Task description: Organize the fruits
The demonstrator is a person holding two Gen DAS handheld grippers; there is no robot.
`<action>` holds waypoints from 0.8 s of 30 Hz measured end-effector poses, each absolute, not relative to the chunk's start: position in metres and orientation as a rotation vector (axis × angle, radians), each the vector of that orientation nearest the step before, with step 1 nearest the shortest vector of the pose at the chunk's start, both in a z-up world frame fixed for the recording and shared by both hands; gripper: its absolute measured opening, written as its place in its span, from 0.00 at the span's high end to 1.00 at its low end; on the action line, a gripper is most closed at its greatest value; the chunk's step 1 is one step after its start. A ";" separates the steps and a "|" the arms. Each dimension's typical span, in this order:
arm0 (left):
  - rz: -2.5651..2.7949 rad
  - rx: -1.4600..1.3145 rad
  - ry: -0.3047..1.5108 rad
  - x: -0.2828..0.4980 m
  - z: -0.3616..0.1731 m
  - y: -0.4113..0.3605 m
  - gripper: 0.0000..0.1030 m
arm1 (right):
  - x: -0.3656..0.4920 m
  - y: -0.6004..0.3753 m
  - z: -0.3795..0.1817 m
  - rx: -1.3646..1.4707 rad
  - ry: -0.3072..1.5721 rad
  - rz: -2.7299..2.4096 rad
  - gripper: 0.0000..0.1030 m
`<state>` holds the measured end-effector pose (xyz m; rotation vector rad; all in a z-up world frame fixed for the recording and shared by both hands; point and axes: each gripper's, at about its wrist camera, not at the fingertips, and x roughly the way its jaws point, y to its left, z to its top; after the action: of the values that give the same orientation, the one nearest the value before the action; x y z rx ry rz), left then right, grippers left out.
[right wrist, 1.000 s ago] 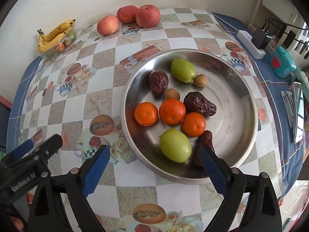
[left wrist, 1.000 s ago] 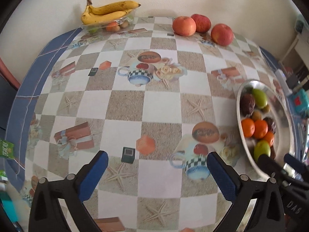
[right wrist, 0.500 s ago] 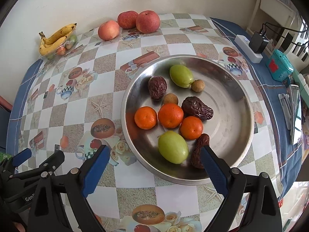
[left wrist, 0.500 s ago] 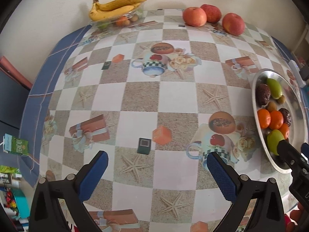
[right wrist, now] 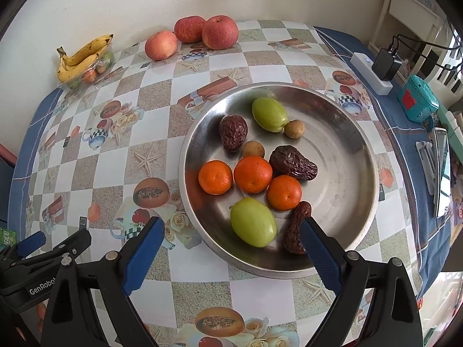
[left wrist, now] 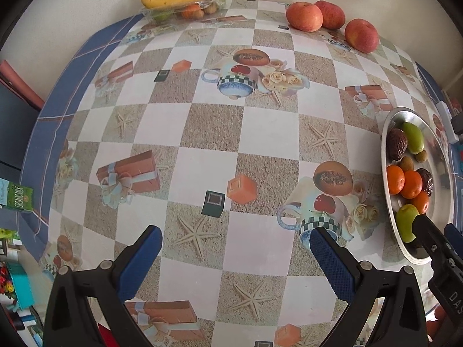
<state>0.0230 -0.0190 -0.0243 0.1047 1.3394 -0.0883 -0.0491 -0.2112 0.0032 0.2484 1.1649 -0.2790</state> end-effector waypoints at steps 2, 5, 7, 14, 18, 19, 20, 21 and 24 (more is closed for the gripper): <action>-0.091 0.097 1.341 0.023 -0.024 -0.019 0.00 | -0.049 -0.211 0.003 0.246 1.165 -0.278 0.08; -0.093 0.095 1.342 0.023 -0.024 -0.019 0.00 | -0.049 -0.210 0.003 0.239 1.167 -0.275 0.08; -0.095 0.093 1.342 0.023 -0.024 -0.019 0.00 | -0.049 -0.210 0.003 0.237 1.168 -0.276 0.08; -0.096 0.079 1.352 0.024 -0.025 -0.018 0.00 | -0.048 -0.211 0.002 0.233 1.176 -0.281 0.08; -0.098 0.075 1.348 0.023 -0.024 -0.018 0.00 | -0.048 -0.211 0.002 0.232 1.177 -0.281 0.08; -0.096 0.078 1.347 0.023 -0.024 -0.018 0.00 | -0.048 -0.211 0.002 0.233 1.176 -0.281 0.08; -0.094 0.082 1.346 0.023 -0.024 -0.019 0.00 | -0.048 -0.211 0.002 0.233 1.177 -0.281 0.08; -0.092 0.086 1.347 0.023 -0.024 -0.019 0.00 | -0.048 -0.211 0.002 0.233 1.177 -0.282 0.08; -0.077 0.107 1.353 0.023 -0.025 -0.019 0.00 | -0.048 -0.210 0.001 0.233 1.178 -0.283 0.08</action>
<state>0.0232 -0.0189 -0.0252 0.1072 1.3535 -0.0766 -0.0483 -0.2105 0.0014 0.2329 1.1777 -0.2828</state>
